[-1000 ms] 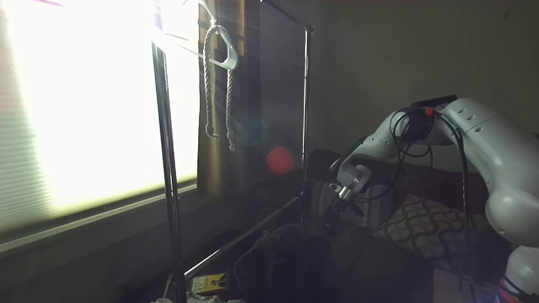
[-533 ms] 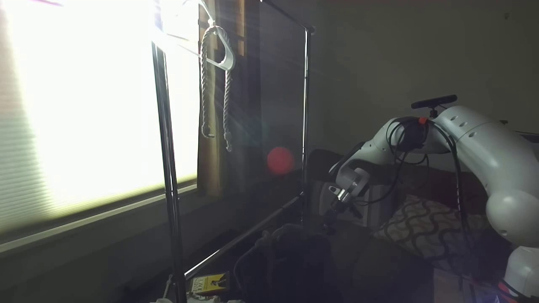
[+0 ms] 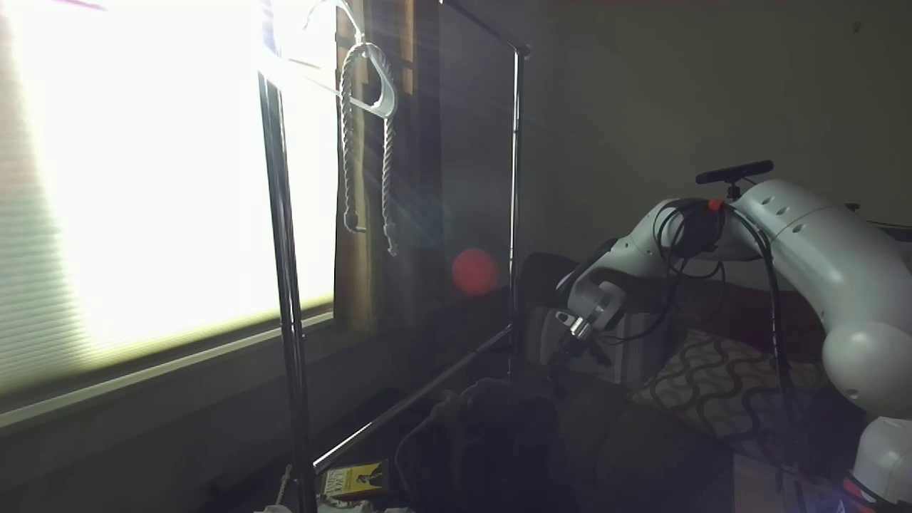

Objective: Remove the black hanger from the bottom rail and top rail of the clothes hanging rack

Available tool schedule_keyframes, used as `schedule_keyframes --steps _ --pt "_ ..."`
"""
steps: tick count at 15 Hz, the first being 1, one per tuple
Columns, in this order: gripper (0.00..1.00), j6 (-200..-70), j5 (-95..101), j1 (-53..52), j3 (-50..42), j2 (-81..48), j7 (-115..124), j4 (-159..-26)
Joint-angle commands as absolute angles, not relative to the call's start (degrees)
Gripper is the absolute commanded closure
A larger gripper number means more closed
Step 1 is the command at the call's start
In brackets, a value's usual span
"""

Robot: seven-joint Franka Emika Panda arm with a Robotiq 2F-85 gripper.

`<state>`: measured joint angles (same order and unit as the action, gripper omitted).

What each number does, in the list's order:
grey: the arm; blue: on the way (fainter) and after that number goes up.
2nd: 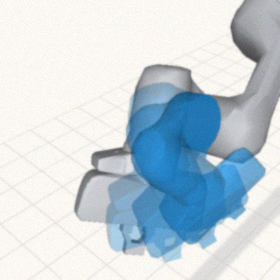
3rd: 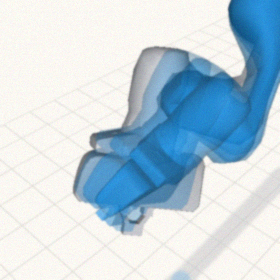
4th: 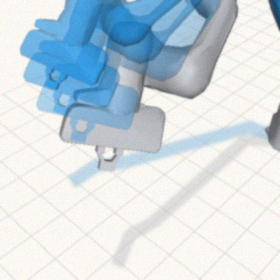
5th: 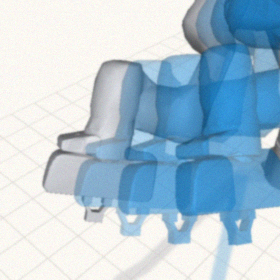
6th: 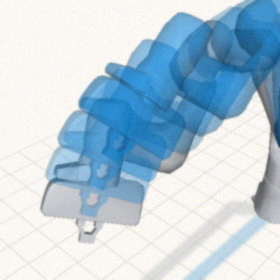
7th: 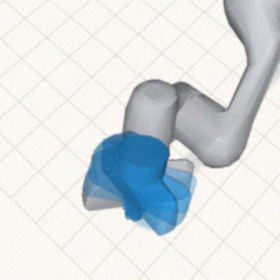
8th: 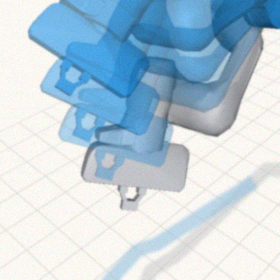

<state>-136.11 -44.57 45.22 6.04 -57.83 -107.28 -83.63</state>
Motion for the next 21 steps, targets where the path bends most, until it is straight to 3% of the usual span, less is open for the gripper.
schedule_keyframes --steps 1,12,21 --pt "0.99 -133.6 -43.8 46.6 5.8 -54.3 -111.3 -86.8" --pt "0.99 -131.6 -28.7 50.0 -1.0 -37.8 -130.0 -102.8" --pt "0.99 -126.3 -37.0 57.6 -3.3 -22.3 -131.6 -111.2"
